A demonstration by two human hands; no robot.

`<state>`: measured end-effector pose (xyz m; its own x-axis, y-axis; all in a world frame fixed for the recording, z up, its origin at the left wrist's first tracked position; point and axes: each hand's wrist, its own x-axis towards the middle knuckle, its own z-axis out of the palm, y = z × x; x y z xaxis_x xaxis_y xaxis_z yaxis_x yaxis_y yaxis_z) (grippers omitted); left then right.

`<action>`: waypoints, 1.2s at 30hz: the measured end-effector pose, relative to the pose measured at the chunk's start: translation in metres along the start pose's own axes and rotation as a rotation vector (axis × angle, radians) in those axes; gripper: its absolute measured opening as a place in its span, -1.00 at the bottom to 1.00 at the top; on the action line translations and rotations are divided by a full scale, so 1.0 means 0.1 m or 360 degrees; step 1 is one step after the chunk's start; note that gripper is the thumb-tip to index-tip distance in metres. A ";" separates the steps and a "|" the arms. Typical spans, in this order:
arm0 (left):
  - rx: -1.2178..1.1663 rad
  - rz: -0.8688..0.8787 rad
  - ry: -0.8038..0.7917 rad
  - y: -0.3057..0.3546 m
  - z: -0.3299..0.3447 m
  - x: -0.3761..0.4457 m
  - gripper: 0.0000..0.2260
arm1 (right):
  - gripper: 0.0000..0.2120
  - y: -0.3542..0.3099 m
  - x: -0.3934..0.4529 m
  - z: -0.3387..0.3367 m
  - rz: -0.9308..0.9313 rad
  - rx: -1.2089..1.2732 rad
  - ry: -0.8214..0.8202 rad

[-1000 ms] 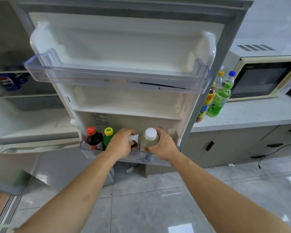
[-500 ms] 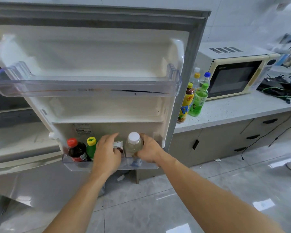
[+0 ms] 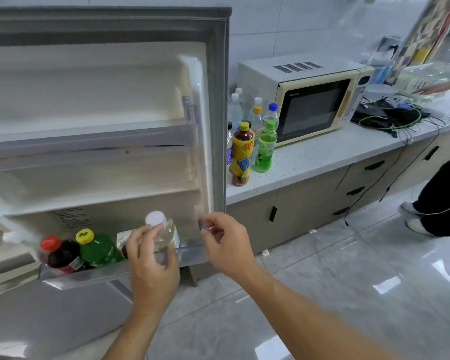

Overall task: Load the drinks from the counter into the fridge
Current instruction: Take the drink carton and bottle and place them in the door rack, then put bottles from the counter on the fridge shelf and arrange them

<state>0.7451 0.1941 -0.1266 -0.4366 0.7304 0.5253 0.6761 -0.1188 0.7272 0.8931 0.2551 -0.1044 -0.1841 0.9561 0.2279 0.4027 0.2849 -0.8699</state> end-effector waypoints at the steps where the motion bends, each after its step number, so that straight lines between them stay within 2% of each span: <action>1: 0.0004 -0.0011 -0.0036 0.04 0.07 -0.06 -0.55 | -0.82 0.07 -0.02 -0.10 0.0052 0.0020 0.0020; 5: 0.0021 -0.0108 -0.0188 0.26 0.34 -0.27 -0.57 | -0.86 0.41 -0.13 -0.46 0.0198 0.0080 0.0084; 11: -0.0010 -0.0135 -0.0232 0.77 0.87 -0.53 -0.58 | -0.85 1.02 -0.24 -1.11 0.0333 0.0183 0.0129; 19: -0.0094 -0.0478 -0.0236 1.16 1.53 -0.87 -0.57 | -0.84 1.71 -0.27 -1.80 0.0489 0.0243 0.0124; 23: -0.0163 -0.0744 -0.0244 1.22 1.68 -0.90 -0.60 | -0.82 1.85 -0.19 -1.88 0.0531 0.0315 0.0077; 28: -0.0249 -0.0937 -0.0279 1.16 1.90 -0.69 -0.59 | -0.79 1.95 0.08 -1.85 0.0574 0.0384 0.0003; 36: -0.0488 -0.1098 -0.0239 0.98 2.48 0.03 -0.38 | -0.79 2.00 0.86 -1.81 0.0552 0.0308 -0.0064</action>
<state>0.9569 0.3514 -0.1629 -0.5994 0.7878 -0.1415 0.0754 0.2315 0.9699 1.1203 0.4067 -0.1795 -0.1032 0.9888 -0.1081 0.2715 -0.0765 -0.9594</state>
